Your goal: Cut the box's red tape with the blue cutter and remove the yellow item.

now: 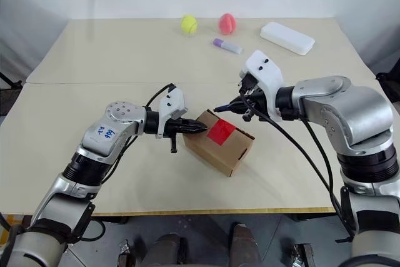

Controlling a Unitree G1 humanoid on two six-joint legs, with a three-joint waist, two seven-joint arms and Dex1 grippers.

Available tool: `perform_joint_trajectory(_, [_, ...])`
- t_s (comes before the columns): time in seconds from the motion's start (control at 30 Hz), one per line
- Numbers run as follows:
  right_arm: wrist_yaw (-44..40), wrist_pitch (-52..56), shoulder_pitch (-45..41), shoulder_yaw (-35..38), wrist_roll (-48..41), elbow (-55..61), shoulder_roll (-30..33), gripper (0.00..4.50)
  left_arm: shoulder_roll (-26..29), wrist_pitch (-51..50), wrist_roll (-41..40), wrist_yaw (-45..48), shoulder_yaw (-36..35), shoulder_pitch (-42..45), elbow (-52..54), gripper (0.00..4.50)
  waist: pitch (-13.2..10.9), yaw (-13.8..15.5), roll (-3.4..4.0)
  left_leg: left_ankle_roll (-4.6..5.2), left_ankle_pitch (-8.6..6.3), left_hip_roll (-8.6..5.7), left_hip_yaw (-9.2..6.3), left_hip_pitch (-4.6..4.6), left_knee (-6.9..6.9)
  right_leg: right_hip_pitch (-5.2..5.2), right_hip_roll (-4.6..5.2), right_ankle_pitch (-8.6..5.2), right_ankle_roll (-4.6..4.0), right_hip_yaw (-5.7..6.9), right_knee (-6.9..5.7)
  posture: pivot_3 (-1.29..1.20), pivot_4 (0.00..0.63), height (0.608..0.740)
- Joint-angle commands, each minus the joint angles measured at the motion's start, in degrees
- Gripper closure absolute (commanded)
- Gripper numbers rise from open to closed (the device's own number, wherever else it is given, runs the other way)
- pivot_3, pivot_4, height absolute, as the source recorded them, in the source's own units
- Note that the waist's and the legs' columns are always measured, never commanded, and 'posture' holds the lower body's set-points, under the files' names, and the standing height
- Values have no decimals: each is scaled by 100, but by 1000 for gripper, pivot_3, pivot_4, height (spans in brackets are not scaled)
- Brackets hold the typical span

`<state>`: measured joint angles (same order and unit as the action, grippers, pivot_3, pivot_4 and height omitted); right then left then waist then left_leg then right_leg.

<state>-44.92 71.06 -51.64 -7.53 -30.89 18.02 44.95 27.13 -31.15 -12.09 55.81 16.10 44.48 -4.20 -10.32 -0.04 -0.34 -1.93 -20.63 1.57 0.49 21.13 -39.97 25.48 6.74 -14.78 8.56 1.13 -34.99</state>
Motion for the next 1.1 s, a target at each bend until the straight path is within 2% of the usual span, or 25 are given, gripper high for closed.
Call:
perform_joint_trajectory(0.03, [-39,-123,-17,43,-24,147,40,4349,30,-33,103,-15,31,-19,127,4480,0,0,0,0,0,0,0,0,0,0,0,0,0,0,0,0,150,740])
perform_joint_trajectory(0.4, [-154,-176,288,-24,-22,327,307,4349,52,-88,119,-49,-6,-84,222,4480,0,2,0,0,0,0,0,0,0,0,0,0,0,0,0,0,150,740])
perform_joint_trajectory(0.77, [-51,7,-192,273,-291,338,90,4349,71,-107,105,-75,-16,-174,324,4480,0,2,0,0,0,0,-1,0,0,0,0,0,0,0,0,0,150,740])
perform_joint_trajectory(1.1, [-15,-220,282,100,-96,183,184,4349,45,-124,107,-122,-34,-175,330,4480,0,2,0,1,-1,0,0,0,0,0,0,0,0,0,0,0,150,740])
